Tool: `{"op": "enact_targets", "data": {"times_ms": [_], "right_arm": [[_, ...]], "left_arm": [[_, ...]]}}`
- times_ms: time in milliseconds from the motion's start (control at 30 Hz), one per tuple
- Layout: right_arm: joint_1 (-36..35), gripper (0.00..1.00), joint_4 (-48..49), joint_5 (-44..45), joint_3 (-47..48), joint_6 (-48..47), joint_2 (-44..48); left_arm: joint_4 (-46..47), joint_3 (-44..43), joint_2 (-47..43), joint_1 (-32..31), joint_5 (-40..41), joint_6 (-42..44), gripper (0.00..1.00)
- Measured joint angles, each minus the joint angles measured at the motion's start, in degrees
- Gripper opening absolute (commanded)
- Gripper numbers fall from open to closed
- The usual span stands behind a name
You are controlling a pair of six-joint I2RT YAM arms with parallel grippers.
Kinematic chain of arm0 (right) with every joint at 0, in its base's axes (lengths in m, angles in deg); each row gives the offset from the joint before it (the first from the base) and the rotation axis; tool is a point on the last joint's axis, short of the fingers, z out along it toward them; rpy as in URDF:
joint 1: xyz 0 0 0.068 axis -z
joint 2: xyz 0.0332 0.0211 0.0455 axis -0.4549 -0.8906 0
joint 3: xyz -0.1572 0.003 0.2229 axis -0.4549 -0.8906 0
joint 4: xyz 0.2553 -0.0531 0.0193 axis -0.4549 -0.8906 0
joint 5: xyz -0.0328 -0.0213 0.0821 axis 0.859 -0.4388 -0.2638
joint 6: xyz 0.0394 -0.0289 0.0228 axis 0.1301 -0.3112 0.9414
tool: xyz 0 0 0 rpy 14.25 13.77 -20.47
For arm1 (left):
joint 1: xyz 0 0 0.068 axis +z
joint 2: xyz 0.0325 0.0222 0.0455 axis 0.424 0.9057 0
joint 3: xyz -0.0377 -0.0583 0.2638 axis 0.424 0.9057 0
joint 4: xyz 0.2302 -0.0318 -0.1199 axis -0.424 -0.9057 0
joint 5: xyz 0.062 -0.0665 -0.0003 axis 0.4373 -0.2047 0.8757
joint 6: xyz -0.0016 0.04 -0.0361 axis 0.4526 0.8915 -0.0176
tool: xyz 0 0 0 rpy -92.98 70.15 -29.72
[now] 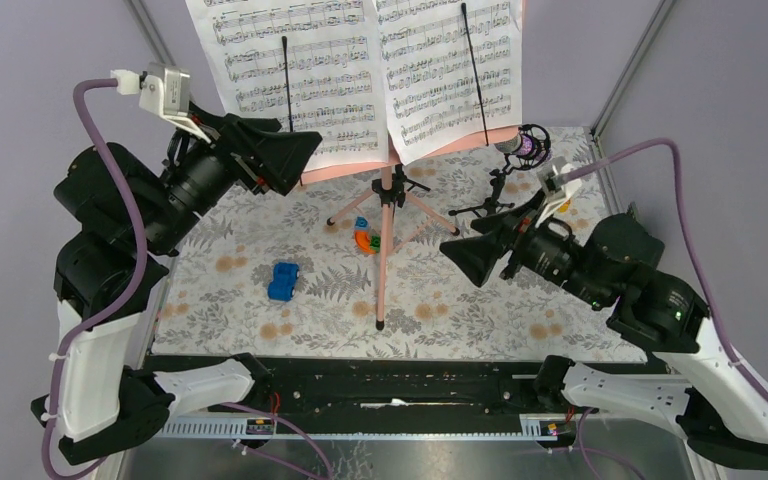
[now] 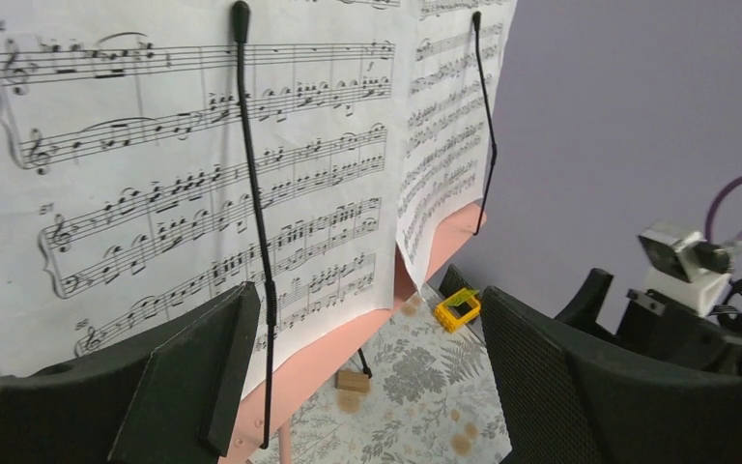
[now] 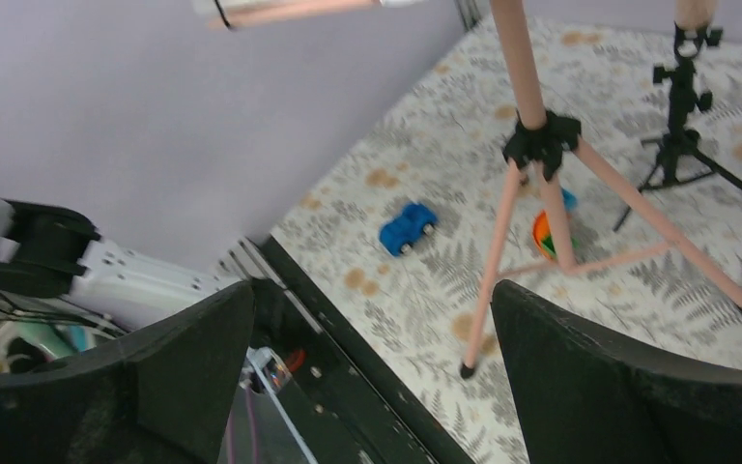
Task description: Pack up the instrument practice props
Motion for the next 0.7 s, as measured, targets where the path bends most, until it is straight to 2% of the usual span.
{"op": "enact_targets", "data": {"times_ms": [167, 300, 367, 567, 700], "right_arm": [[0.0, 1.00, 2.5, -1.5, 7.0, 2.0, -3.7], [0.0, 0.99, 4.3, -2.3, 11.5, 2.8, -7.9], [0.0, 0.95, 5.3, -2.4, 13.6, 2.8, -10.4], [0.0, 0.90, 7.2, -1.8, 21.5, 2.3, -19.3], [0.0, 0.90, 6.2, -1.9, 32.0, 0.7, -27.3]], "left_arm": [[0.0, -0.4, 0.1, 0.0, 3.3, -0.4, 0.86], [0.1, -0.5, 0.8, 0.0, 4.4, -0.9, 0.77], [0.2, -0.5, 1.1, 0.0, 4.5, -1.0, 0.75], [1.6, 0.0, 2.2, 0.0, 4.5, -1.7, 0.73], [1.7, 0.5, 2.3, 0.0, 4.5, -1.9, 0.72]]}}
